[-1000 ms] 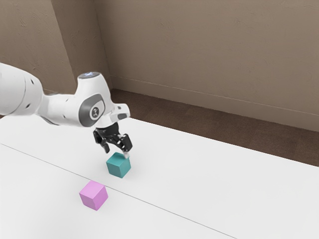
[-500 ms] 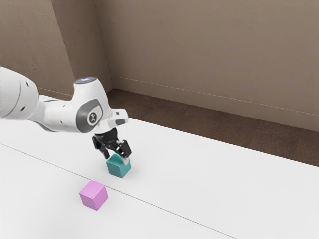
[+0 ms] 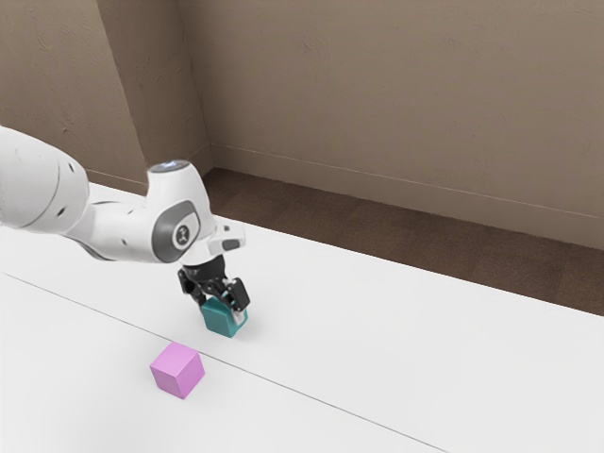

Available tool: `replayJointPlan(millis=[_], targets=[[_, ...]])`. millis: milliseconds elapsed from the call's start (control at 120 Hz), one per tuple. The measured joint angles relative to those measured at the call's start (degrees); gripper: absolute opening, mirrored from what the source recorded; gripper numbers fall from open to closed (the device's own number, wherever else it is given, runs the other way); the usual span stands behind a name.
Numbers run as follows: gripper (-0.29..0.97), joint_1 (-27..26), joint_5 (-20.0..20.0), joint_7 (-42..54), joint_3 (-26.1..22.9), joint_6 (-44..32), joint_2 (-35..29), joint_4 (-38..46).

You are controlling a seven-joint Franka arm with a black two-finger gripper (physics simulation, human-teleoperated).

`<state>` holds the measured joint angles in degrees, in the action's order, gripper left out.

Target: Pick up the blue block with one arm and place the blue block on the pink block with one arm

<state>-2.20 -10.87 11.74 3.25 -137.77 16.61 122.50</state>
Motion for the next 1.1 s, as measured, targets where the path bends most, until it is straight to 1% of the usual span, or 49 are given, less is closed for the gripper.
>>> replayJointPlan(millis=[208, 400, 558, 667, 717, 775, 883, 925, 1000, 1042, 1100], targets=[[0.68, 0.1, 0.1, 0.5, 0.0, 0.0, 2.1, -2.3], [0.68, 0.3, 0.0, 0.9, 0.1, 0.0, 3.0, -2.6], [0.42, 0.4, 0.0, 0.9, 0.0, 0.0, 2.6, -2.6], [0.34, 0.7, 0.4, 0.5, 0.0, 0.0, 2.1, -2.5], [0.3, 0.7, 0.7, 0.3, 0.1, 0.1, -0.6, -1.3], [0.29, 0.7, 1.0, -0.3, 0.1, 0.4, -6.7, 3.0], [0.32, 1.2, 1.6, -1.4, -0.3, 1.1, -15.4, 10.9], [0.32, 2.7, 1.7, -2.0, -1.9, 1.4, -18.0, 13.6], [0.33, 7.0, 1.8, -2.9, -6.7, 1.9, -22.6, 17.8], [0.34, 7.7, 1.8, -3.4, -8.3, 2.1, -24.5, 19.4], [0.34, 8.2, 1.8, -4.0, -9.2, 2.4, -26.1, 21.1]])
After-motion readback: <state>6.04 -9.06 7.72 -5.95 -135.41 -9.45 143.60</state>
